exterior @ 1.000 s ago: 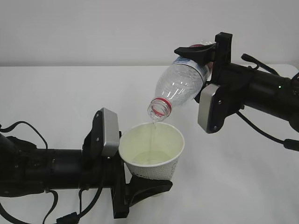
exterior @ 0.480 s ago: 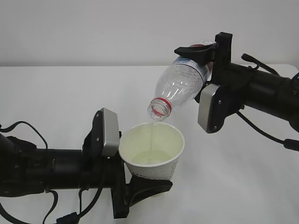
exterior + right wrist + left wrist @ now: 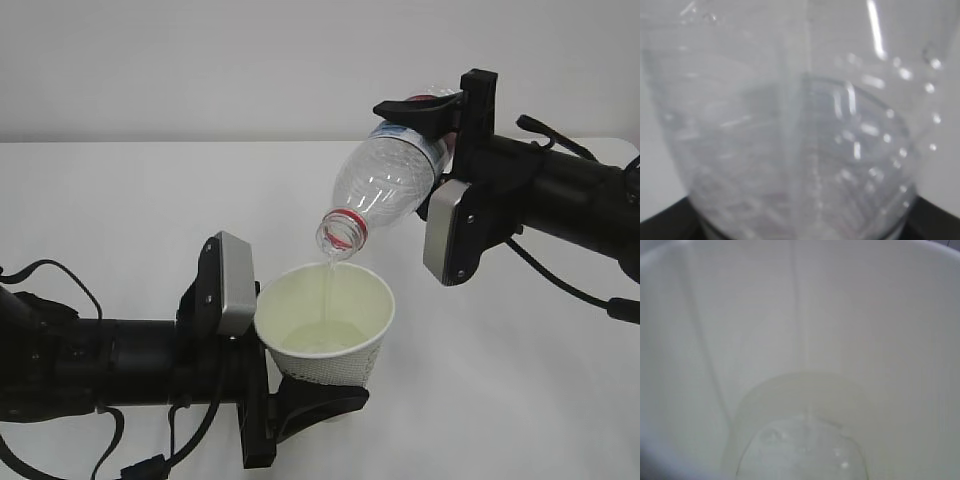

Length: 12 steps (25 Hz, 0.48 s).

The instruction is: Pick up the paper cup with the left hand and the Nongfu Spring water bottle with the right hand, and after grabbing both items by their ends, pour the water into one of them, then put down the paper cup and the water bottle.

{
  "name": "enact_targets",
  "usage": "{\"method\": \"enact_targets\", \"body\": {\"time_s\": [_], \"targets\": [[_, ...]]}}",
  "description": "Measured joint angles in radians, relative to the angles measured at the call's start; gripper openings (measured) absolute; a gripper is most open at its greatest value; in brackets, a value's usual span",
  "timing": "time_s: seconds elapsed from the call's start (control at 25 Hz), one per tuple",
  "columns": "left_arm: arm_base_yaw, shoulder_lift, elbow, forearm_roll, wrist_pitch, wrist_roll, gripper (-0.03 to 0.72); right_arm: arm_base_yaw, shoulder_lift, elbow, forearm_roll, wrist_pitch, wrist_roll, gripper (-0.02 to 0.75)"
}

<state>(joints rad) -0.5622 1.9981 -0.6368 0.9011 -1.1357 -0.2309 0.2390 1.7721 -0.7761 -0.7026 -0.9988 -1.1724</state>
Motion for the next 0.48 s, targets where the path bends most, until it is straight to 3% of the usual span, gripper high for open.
{"method": "enact_targets", "body": {"time_s": [0.48], "targets": [[0.000, 0.000, 0.000, 0.000, 0.002, 0.000, 0.510, 0.000, 0.000, 0.000, 0.000, -0.002, 0.000, 0.491]]}}
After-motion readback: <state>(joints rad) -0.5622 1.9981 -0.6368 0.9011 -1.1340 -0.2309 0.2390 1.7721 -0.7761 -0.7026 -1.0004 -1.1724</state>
